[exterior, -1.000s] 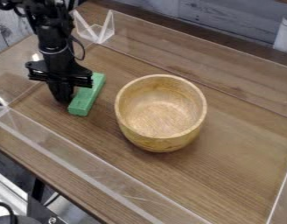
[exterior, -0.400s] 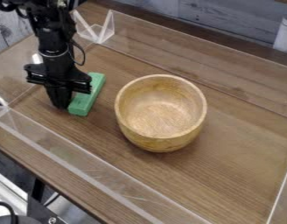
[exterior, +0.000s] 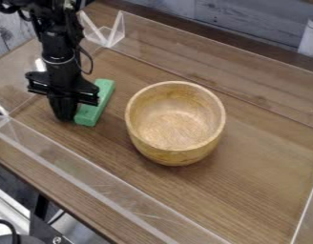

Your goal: Remove the green block from inside the brown bowl and put it on the table

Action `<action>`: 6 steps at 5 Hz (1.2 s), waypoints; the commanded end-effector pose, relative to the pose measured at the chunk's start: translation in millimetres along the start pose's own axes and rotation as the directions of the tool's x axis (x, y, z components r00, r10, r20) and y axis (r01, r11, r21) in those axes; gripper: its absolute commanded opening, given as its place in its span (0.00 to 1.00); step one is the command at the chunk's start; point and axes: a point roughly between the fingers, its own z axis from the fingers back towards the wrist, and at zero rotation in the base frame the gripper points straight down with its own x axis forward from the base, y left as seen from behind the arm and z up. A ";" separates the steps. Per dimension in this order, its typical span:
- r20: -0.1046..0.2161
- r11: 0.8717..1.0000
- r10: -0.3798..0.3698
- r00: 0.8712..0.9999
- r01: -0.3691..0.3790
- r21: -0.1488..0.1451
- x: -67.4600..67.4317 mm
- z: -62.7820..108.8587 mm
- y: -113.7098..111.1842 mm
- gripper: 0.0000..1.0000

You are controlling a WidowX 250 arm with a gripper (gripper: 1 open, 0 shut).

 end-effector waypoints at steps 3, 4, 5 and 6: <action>-0.033 0.999 -0.047 0.998 0.048 0.005 -8.5 4.4 -5.7 0.00; -0.046 0.998 -0.061 0.997 0.061 0.002 -11.1 4.4 -7.5 0.00; -0.060 0.997 -0.075 0.995 0.075 -0.002 -13.7 4.2 -9.5 0.00; -0.050 0.997 -0.071 0.996 0.070 -0.012 -12.1 10.2 -10.5 0.00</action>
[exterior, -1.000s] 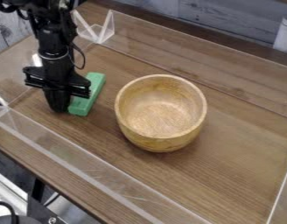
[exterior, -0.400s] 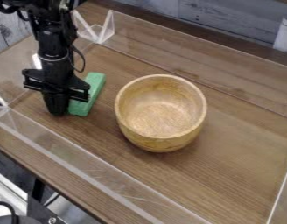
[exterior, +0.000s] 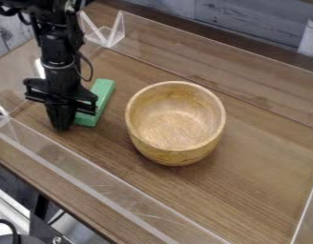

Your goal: Remove the green block from inside the brown bowl and put it on the table

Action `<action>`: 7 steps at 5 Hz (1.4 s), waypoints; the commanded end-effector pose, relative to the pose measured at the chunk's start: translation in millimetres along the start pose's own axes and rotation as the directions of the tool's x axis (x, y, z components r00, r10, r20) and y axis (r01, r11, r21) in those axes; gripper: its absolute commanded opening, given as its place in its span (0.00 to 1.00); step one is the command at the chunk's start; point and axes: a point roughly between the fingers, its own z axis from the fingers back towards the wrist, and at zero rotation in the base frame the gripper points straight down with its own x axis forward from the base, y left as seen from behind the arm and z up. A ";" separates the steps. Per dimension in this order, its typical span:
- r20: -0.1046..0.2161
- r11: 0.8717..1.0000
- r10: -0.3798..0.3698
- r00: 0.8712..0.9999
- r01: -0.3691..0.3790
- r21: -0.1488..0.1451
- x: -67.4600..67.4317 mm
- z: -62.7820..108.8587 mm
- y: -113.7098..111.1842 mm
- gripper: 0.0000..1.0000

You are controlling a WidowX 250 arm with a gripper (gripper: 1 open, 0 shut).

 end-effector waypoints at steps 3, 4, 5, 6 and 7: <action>0.053 1.000 0.000 0.999 0.001 -0.026 7.2 23.7 -3.2 0.00; 0.058 0.999 0.001 0.998 0.000 -0.032 8.7 26.3 -4.3 0.00; 0.064 0.999 0.003 0.998 -0.001 -0.039 10.2 29.4 -5.5 0.00; 0.067 0.999 0.004 0.998 -0.001 -0.043 11.8 30.0 -6.7 0.00; 0.069 0.999 0.004 0.998 -0.001 -0.045 13.5 30.2 -7.9 0.00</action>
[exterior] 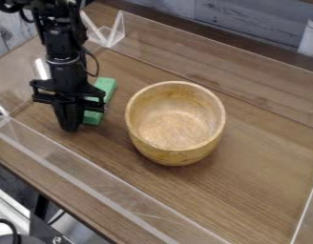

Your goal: Remove the green block from inside the brown bowl and put it on the table

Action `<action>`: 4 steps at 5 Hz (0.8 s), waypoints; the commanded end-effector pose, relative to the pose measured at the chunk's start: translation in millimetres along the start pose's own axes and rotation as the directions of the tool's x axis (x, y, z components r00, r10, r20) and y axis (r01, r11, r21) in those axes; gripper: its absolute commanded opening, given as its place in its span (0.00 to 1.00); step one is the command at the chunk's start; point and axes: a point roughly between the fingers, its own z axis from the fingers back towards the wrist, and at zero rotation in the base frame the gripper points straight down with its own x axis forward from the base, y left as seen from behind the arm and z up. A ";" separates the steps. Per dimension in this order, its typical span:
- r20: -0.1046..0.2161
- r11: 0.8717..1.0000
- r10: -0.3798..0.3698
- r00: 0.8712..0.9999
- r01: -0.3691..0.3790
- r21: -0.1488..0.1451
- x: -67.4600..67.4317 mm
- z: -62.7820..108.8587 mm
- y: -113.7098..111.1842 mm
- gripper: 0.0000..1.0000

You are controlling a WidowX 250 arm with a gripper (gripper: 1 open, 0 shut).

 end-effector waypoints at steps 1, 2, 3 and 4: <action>0.091 1.000 -0.003 0.996 0.002 0.014 13.9 22.5 0.4 0.00; 0.090 1.000 -0.002 0.996 0.001 0.014 15.8 21.4 -0.7 0.00; 0.089 1.000 -0.002 0.996 0.000 0.012 17.4 21.4 -1.7 0.00; 0.088 1.000 -0.001 0.996 0.000 0.012 18.8 21.3 -2.6 0.00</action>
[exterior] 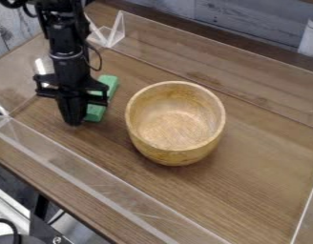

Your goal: Remove the green block from inside the brown bowl and put it on the table

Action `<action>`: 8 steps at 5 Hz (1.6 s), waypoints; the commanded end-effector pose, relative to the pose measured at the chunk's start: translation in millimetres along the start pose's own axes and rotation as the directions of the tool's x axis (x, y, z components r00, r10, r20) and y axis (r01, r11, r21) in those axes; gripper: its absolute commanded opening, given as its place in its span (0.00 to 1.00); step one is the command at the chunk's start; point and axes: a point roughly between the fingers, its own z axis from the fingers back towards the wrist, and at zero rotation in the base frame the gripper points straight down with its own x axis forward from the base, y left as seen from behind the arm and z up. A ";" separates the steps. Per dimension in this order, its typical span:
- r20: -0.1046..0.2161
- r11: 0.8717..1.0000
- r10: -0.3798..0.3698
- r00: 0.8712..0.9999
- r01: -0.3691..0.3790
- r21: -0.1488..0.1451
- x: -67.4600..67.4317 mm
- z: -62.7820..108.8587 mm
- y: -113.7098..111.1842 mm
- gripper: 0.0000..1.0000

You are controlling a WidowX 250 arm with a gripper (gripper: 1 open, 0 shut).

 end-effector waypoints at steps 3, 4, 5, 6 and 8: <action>0.049 1.000 -0.006 0.999 0.005 0.021 14.6 6.9 -1.1 0.00; 0.047 1.000 -0.007 0.999 0.006 0.023 15.7 5.5 -2.0 0.00; 0.046 1.000 -0.008 0.999 0.007 0.023 16.6 5.9 -3.3 0.00; 0.046 1.000 -0.008 0.999 0.007 0.022 17.5 6.6 -4.9 0.00; 0.045 1.000 -0.012 0.999 0.011 0.022 19.3 6.5 -8.6 0.00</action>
